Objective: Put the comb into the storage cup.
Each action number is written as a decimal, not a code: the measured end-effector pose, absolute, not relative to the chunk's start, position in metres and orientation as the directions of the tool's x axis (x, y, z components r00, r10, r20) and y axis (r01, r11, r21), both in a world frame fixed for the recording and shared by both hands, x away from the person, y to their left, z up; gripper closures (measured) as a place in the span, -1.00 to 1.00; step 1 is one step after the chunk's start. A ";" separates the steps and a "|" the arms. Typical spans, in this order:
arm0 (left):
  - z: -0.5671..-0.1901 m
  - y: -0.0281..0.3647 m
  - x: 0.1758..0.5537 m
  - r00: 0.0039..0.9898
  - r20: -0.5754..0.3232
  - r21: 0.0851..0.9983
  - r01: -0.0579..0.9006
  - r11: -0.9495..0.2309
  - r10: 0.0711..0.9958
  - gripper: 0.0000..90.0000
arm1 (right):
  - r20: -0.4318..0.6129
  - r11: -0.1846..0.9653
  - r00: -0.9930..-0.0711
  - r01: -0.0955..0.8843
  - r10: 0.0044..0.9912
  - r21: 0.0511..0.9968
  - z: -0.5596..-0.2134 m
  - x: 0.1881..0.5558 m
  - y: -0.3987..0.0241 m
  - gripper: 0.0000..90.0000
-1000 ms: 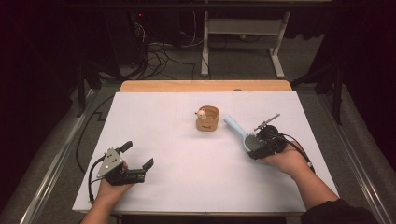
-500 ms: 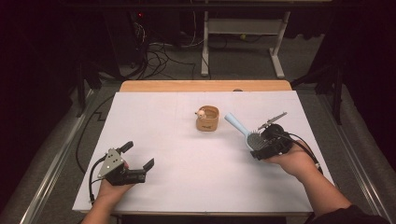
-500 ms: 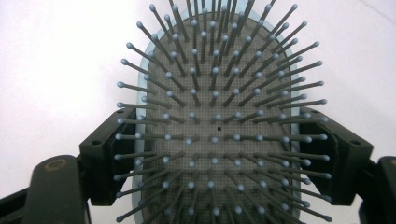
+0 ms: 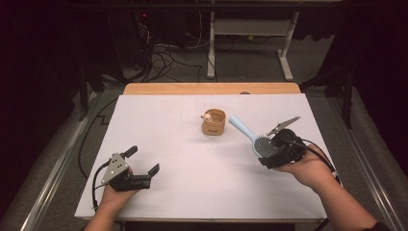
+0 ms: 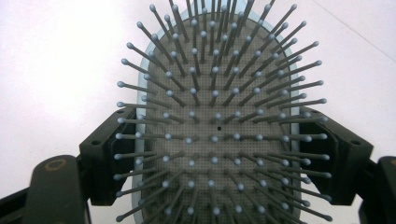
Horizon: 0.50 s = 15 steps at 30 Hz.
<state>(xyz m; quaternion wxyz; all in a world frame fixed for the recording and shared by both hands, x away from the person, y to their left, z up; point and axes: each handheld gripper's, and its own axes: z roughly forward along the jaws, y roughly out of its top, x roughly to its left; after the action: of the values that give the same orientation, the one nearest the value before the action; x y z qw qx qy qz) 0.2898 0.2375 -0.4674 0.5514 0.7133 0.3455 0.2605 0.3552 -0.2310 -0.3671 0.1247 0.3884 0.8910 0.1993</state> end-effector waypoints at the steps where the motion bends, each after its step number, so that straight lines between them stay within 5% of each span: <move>1: -0.468 0.237 0.290 0.622 0.002 0.965 0.203 -0.163 0.783 -1.00 | -0.068 0.621 -0.670 0.640 0.740 0.452 -0.367 0.354 -0.229 -0.53; 15: -0.468 0.233 0.287 0.592 0.074 0.966 0.158 -0.205 0.802 -1.00 | -0.041 0.663 -0.731 0.593 0.681 0.458 -0.373 0.344 -0.197 -0.53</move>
<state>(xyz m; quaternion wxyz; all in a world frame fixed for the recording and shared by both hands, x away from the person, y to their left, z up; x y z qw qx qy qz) 0.2874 0.2328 -0.4675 0.5335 0.7153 0.3357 0.3018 0.3436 -0.1966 -0.3725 0.1048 0.3517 0.9057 0.2121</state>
